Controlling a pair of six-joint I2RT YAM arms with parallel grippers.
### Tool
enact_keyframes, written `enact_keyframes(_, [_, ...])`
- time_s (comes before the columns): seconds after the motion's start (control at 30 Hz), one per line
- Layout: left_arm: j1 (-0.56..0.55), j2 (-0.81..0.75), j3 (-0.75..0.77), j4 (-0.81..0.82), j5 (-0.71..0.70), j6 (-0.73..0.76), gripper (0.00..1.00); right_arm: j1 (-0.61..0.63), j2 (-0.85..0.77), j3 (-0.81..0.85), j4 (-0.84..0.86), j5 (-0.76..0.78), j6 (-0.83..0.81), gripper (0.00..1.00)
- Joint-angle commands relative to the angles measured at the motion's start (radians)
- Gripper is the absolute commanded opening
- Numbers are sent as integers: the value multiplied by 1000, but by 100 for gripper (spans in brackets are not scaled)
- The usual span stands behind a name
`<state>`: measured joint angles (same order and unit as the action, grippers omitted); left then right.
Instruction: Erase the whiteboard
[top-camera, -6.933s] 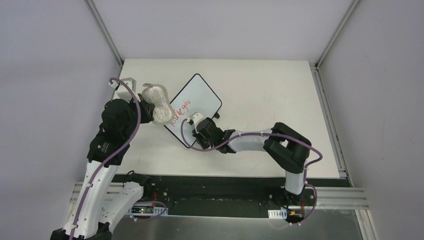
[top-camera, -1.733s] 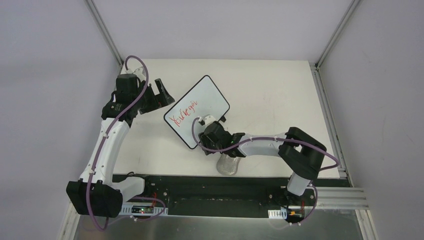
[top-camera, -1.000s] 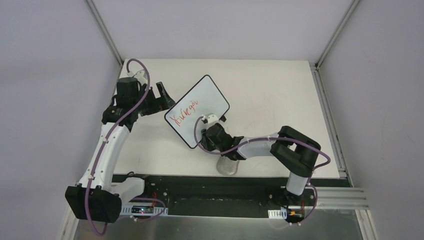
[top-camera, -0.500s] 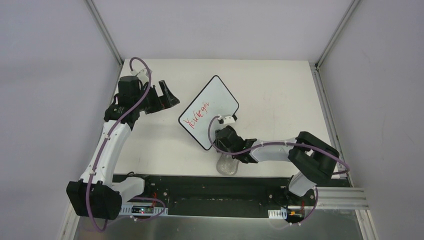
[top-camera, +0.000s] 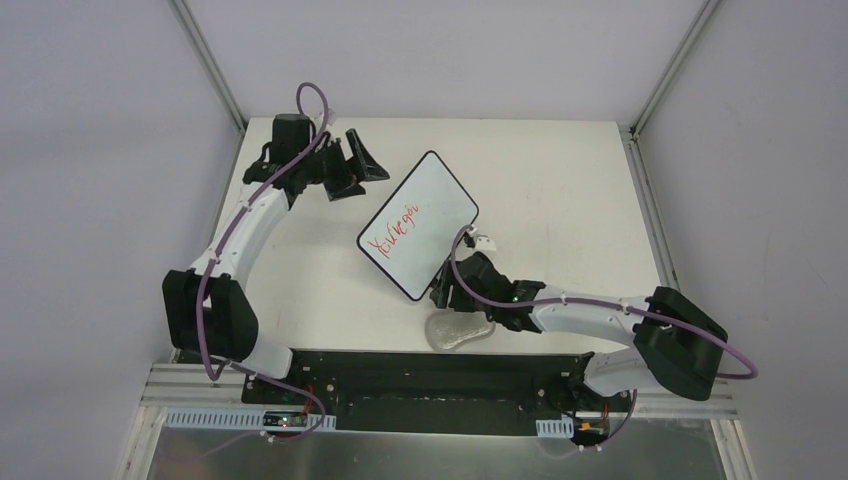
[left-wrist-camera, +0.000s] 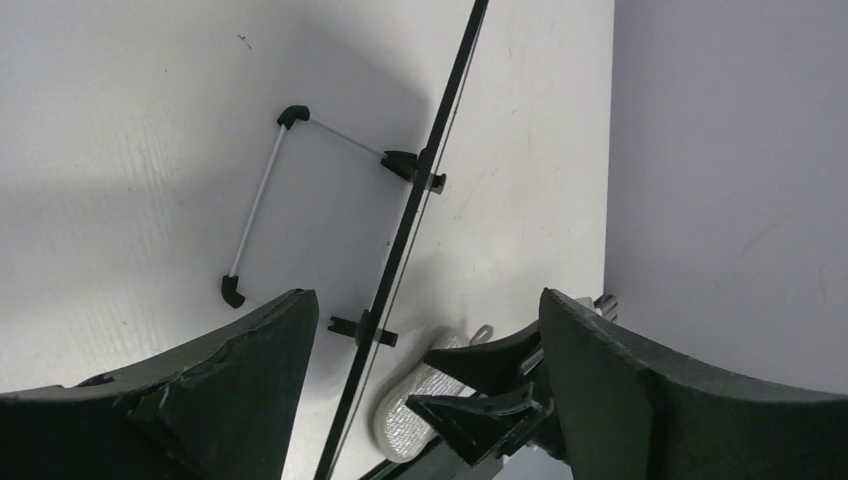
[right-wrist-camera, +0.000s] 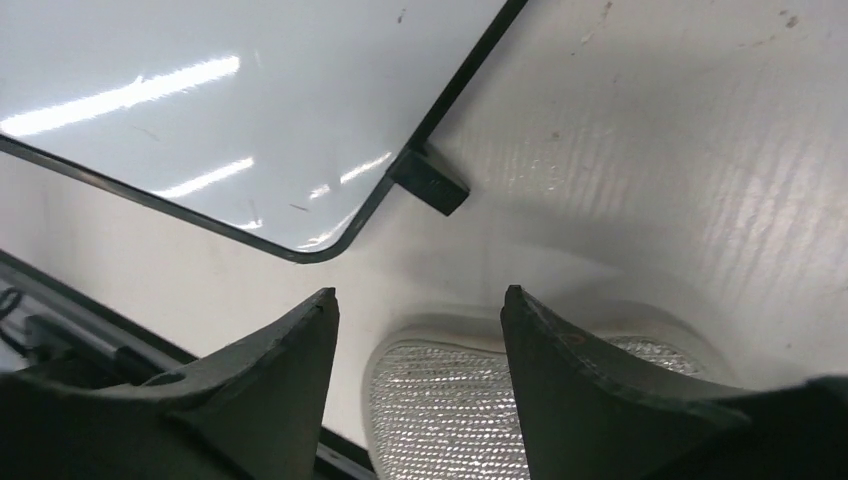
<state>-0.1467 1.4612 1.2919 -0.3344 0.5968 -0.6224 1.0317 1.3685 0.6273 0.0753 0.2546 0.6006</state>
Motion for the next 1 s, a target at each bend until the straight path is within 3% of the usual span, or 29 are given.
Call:
enact_keyframes(0.0, [-14, 61, 73, -38, 49, 73, 82, 0, -59, 27, 5, -54, 157, 64])
enact_keyframes(0.07, [-16, 94, 77, -41, 70, 96, 79, -1, -71, 54, -65, -43, 181, 64])
enact_keyframes(0.3, [-31, 135, 38, -10, 86, 81, 73, 19, -49, 199, -494, 48, 557, 60])
enact_keyframes(0.5, [-41, 118, -29, 29, 77, 41, 63, 146, 3, 252, -650, 189, 829, 62])
enact_keyframes(0.77, [-58, 93, -50, 35, 47, 42, 58, 143, 45, 171, -619, 207, 904, 58])
enact_keyframes(0.97, [-85, 80, -78, 27, 1, 39, 48, 109, 16, 105, -555, 164, 807, 57])
